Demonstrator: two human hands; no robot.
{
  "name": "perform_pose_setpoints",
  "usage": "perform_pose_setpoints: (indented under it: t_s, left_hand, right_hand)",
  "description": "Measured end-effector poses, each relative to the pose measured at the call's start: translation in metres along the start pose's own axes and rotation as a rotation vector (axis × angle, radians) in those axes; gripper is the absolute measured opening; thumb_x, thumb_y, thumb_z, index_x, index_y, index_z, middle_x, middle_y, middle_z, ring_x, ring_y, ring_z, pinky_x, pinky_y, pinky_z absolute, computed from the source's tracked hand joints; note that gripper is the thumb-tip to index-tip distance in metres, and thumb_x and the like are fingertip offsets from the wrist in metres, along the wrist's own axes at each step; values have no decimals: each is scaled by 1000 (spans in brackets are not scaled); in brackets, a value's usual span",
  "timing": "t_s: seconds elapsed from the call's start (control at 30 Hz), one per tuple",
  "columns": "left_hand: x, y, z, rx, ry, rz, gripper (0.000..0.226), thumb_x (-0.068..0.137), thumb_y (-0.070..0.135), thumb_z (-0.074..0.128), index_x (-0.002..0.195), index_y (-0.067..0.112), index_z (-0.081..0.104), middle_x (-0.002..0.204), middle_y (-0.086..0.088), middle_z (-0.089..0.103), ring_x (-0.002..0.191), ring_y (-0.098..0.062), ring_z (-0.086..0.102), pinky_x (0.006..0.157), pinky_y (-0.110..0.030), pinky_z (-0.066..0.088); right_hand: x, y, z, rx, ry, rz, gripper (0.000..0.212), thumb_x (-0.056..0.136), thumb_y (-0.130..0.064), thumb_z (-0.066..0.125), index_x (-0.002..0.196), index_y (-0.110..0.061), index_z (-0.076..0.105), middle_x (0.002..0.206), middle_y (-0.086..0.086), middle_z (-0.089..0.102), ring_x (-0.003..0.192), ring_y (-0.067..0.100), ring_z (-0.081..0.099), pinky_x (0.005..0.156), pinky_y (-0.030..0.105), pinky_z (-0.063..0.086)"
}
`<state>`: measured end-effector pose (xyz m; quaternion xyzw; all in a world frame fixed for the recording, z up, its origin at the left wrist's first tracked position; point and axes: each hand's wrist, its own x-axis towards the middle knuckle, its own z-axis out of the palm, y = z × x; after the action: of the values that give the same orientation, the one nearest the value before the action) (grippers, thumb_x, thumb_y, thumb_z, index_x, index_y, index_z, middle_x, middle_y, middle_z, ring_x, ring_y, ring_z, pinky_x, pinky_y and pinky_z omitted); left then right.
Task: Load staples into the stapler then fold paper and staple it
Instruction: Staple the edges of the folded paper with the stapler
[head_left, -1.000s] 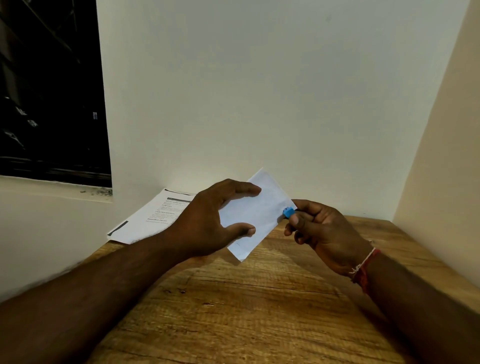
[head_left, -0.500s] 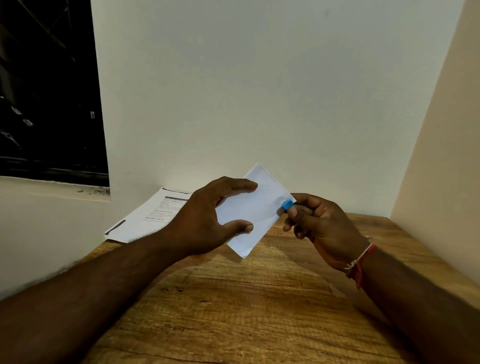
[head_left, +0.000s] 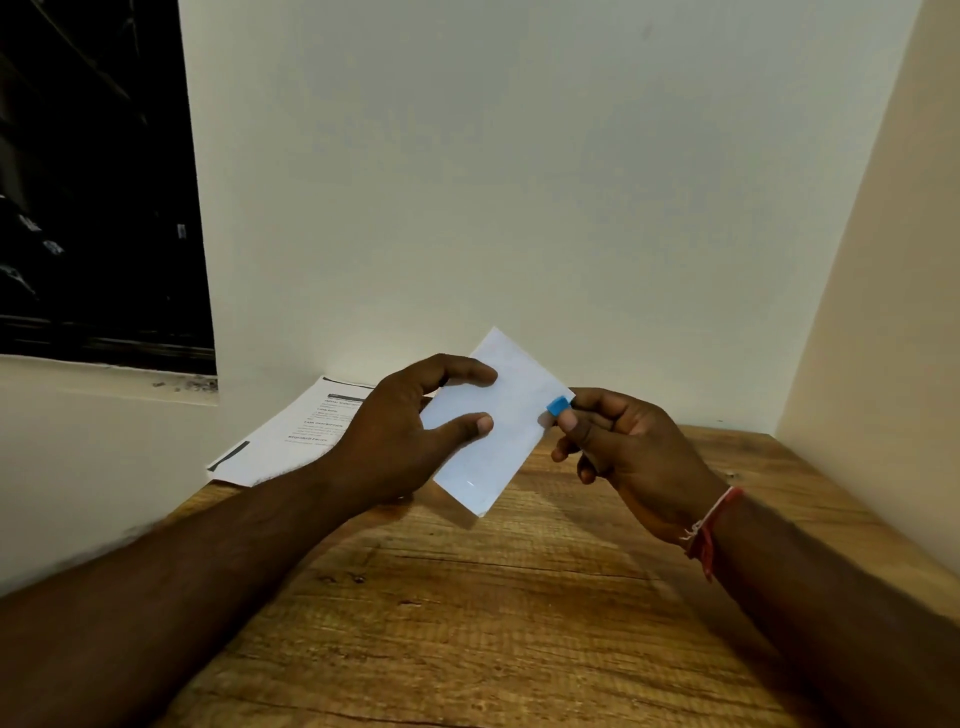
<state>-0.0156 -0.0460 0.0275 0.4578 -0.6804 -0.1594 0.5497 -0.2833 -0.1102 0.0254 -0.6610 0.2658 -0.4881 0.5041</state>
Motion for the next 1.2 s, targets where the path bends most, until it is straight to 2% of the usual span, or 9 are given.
perform_pose_setpoints:
  t_s: [0.2, 0.3, 0.43, 0.57, 0.63, 0.73, 0.83, 0.97, 1.2]
  left_hand:
    - [8, -14, -7, -177, 83, -139, 24, 101, 20, 85, 115, 37, 76, 128, 7, 81, 113, -19, 81, 92, -50, 69]
    - [11, -17, -5, -245, 72, -200, 22, 103, 16, 81, 117, 32, 76, 127, 3, 83, 114, -26, 82, 94, -53, 68]
    - [6, -12, 1, -277, 43, -230, 20, 101, 12, 82, 116, 24, 77, 121, 1, 85, 107, -22, 84, 76, -32, 65]
    - [0, -9, 13, -308, 58, -243, 23, 96, 10, 88, 110, 25, 77, 120, -2, 82, 104, -25, 84, 76, -37, 68]
    - [-1, -9, 17, -223, 55, -209, 23, 93, 15, 91, 107, 29, 79, 116, 1, 83, 102, -22, 83, 77, -37, 67]
    - [-2, -10, 18, 19, 88, -78, 25, 89, 26, 96, 106, 39, 81, 127, 8, 77, 114, -12, 77, 91, -32, 63]
    - [-2, -2, 17, 225, 216, 89, 29, 85, 36, 97, 110, 42, 84, 146, 15, 60, 137, -3, 59, 107, -25, 53]
    - [-9, 19, 24, 29, 202, 93, 8, 92, 34, 91, 99, 32, 88, 104, 14, 82, 103, -7, 78, 87, -29, 65]
    - [-15, 32, 27, -85, 167, 79, 11, 96, 28, 86, 105, 25, 90, 98, 16, 87, 98, 1, 81, 84, -10, 58]
  right_hand:
    - [3, 22, -9, -938, -15, -2, 21, 87, -34, 91, 105, -35, 79, 102, -16, 77, 88, -1, 69, 78, 21, 50]
    - [0, 25, -3, -1070, -73, 93, 23, 88, -42, 88, 109, -38, 78, 111, -19, 70, 100, 0, 63, 80, 21, 46]
    - [-3, 15, 3, -1067, -26, 65, 44, 82, -51, 91, 121, -37, 77, 115, -20, 72, 106, 3, 66, 86, 23, 50]
    - [-7, -5, 17, -263, 55, 55, 24, 91, -35, 85, 113, -24, 84, 104, -4, 85, 94, 10, 78, 76, 23, 59]
    - [-10, -9, 26, -103, 119, 20, 15, 94, -22, 83, 107, -16, 86, 96, 10, 85, 82, 19, 76, 70, 28, 62]
    - [-13, -6, 32, -201, 214, -42, 8, 96, -15, 82, 98, -21, 87, 84, 7, 84, 68, 18, 75, 66, 29, 63]
    - [-15, -4, 33, -436, 279, -236, 18, 96, -20, 82, 102, -36, 86, 89, -12, 85, 77, 10, 79, 70, 34, 67]
    - [-20, -4, 41, -701, 295, -562, 21, 97, -22, 81, 117, -29, 85, 94, -12, 80, 88, 7, 74, 71, 30, 63]
    - [-24, -8, 51, -716, 223, -634, 38, 97, -32, 76, 134, -24, 77, 115, -9, 77, 104, -4, 70, 81, 8, 55]
